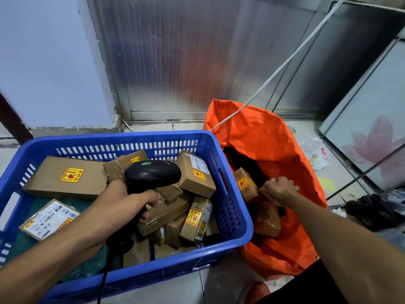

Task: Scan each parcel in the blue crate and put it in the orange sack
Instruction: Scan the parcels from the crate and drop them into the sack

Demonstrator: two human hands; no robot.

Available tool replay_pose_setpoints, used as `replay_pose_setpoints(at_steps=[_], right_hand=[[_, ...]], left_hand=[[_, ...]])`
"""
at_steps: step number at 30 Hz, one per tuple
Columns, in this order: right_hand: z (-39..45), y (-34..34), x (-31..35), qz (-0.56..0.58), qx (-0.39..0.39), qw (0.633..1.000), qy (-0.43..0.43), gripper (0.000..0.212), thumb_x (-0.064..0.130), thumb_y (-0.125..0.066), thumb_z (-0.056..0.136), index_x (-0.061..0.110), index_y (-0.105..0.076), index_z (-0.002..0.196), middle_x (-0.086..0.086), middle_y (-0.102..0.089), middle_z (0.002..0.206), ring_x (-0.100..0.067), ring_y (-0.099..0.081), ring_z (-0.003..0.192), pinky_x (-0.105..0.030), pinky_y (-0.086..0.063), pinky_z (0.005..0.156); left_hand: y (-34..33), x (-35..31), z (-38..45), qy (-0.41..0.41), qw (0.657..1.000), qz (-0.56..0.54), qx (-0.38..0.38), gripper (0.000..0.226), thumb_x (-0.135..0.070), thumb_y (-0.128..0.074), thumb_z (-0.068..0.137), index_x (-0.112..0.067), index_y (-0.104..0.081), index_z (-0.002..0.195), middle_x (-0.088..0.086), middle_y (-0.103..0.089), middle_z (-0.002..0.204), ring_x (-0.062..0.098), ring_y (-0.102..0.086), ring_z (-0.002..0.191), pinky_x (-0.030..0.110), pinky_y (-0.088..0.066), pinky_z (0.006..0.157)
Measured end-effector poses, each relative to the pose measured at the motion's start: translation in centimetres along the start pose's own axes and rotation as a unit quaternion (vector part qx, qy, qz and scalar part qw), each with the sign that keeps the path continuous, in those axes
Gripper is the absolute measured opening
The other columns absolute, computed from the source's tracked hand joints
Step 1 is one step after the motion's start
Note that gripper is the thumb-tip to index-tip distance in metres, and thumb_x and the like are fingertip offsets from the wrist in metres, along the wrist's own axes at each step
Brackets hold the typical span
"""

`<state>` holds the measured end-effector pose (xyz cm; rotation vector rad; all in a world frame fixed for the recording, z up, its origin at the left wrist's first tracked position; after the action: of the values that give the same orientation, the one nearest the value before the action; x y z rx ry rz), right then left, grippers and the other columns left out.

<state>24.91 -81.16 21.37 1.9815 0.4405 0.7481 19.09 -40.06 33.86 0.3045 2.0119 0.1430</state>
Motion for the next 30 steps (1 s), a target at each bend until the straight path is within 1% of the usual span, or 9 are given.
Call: replay_pose_setpoints(at_steps=[3, 9, 14, 17, 19, 21, 24, 27, 30], right_hand=[[1.8, -1.6, -1.6, -0.070, 0.017, 0.997, 0.014, 0.049, 0.042, -0.048, 0.089, 0.009, -0.061, 0.123, -0.024, -0.047, 0.139, -0.044, -0.035, 0.131, -0.052, -0.032, 0.105], [-0.2, -1.9, -1.8, -0.115, 0.027, 0.993, 0.031, 0.041, 0.037, -0.050, 0.099, 0.012, -0.052, 0.131, -0.021, -0.033, 0.148, -0.043, -0.027, 0.137, -0.054, -0.030, 0.110], [-0.2, -3.1, -2.2, -0.149, 0.045, 0.987, 0.049, 0.032, 0.034, -0.054, 0.098, 0.014, -0.053, 0.124, -0.020, -0.030, 0.149, -0.042, -0.024, 0.138, -0.055, -0.030, 0.113], [0.1, -3.5, -2.5, -0.155, 0.043, 0.986, 0.052, 0.018, 0.030, -0.055, 0.098, 0.020, -0.049, 0.112, -0.020, -0.029, 0.149, -0.041, -0.023, 0.139, -0.055, -0.030, 0.114], [0.1, -4.0, -2.8, -0.169, 0.045, 0.983, 0.059, 0.017, 0.025, -0.050, 0.101, 0.020, -0.048, 0.116, -0.021, -0.029, 0.150, -0.042, -0.022, 0.140, -0.053, -0.027, 0.116], [0.4, -4.5, -3.2, -0.172, 0.050, 0.982, 0.057, 0.032, 0.023, -0.048, 0.101, 0.011, -0.050, 0.130, -0.019, -0.038, 0.146, -0.039, -0.034, 0.136, -0.046, -0.032, 0.113], [0.3, -4.9, -3.5, -0.175, 0.091, 0.979, 0.041, 0.034, 0.024, -0.060, 0.095, 0.009, -0.061, 0.126, -0.009, -0.059, 0.116, -0.027, -0.057, 0.111, -0.036, -0.051, 0.096], [0.3, -5.2, -3.5, -0.160, 0.145, 0.976, 0.018, 0.045, 0.029, -0.059, 0.098, 0.012, -0.052, 0.139, -0.010, -0.054, 0.136, -0.028, -0.053, 0.124, -0.037, -0.048, 0.103], [0.2, -5.0, -3.2, -0.142, 0.173, 0.975, 0.001, 0.044, 0.030, -0.056, 0.100, 0.013, -0.051, 0.140, -0.010, -0.054, 0.134, -0.026, -0.055, 0.118, -0.034, -0.047, 0.095]], left_hand=[[-0.1, 0.0, 0.0, 0.002, 1.000, 0.006, -0.002, 0.008, -0.008, -0.069, 0.088, 0.000, -0.072, 0.089, 0.015, -0.070, 0.078, 0.021, -0.059, 0.061, 0.036, -0.051, 0.067], [-0.2, -0.1, -0.1, 0.009, 1.000, -0.010, -0.003, 0.010, -0.006, -0.068, 0.089, 0.003, -0.070, 0.085, 0.010, -0.066, 0.068, 0.017, -0.056, 0.054, 0.033, -0.049, 0.061], [-0.2, -0.2, -0.2, 0.007, 1.000, -0.003, 0.006, 0.011, -0.007, -0.068, 0.089, 0.003, -0.071, 0.088, 0.013, -0.066, 0.073, 0.017, -0.057, 0.057, 0.033, -0.050, 0.062], [-0.2, -0.3, -0.2, 0.005, 1.000, -0.004, 0.008, 0.012, -0.007, -0.067, 0.090, 0.005, -0.071, 0.089, 0.013, -0.066, 0.074, 0.016, -0.057, 0.056, 0.032, -0.050, 0.062], [-0.1, -0.3, -0.2, 0.005, 1.000, -0.007, 0.005, 0.012, -0.007, -0.067, 0.089, 0.004, -0.071, 0.089, 0.014, -0.066, 0.075, 0.016, -0.057, 0.055, 0.033, -0.050, 0.062], [-0.1, -0.4, -0.2, 0.005, 1.000, -0.005, 0.004, 0.012, -0.006, -0.067, 0.089, 0.005, -0.071, 0.089, 0.014, -0.066, 0.075, 0.016, -0.057, 0.055, 0.033, -0.050, 0.062], [-0.2, -0.3, -0.2, 0.005, 1.000, 0.004, 0.008, 0.014, -0.008, -0.067, 0.090, 0.006, -0.070, 0.090, 0.013, -0.065, 0.075, 0.016, -0.057, 0.057, 0.029, -0.050, 0.060], [-0.3, -0.3, -0.1, 0.003, 1.000, 0.010, 0.009, 0.014, -0.006, -0.067, 0.090, 0.006, -0.070, 0.087, 0.010, -0.063, 0.068, 0.015, -0.057, 0.055, 0.023, -0.050, 0.053], [-0.3, -0.3, -0.2, 0.002, 1.000, 0.010, 0.013, 0.014, -0.007, -0.067, 0.090, 0.006, -0.070, 0.087, 0.010, -0.063, 0.068, 0.015, -0.057, 0.056, 0.025, -0.050, 0.056]])
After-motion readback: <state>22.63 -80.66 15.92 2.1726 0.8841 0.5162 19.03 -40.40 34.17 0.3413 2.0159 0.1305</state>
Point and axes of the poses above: each hand's wrist, its own z-axis towards the middle knuckle, its own y-axis out of the back of the hand, x = y × z, the point moved 2 cm from there along z, towards the middle knuckle
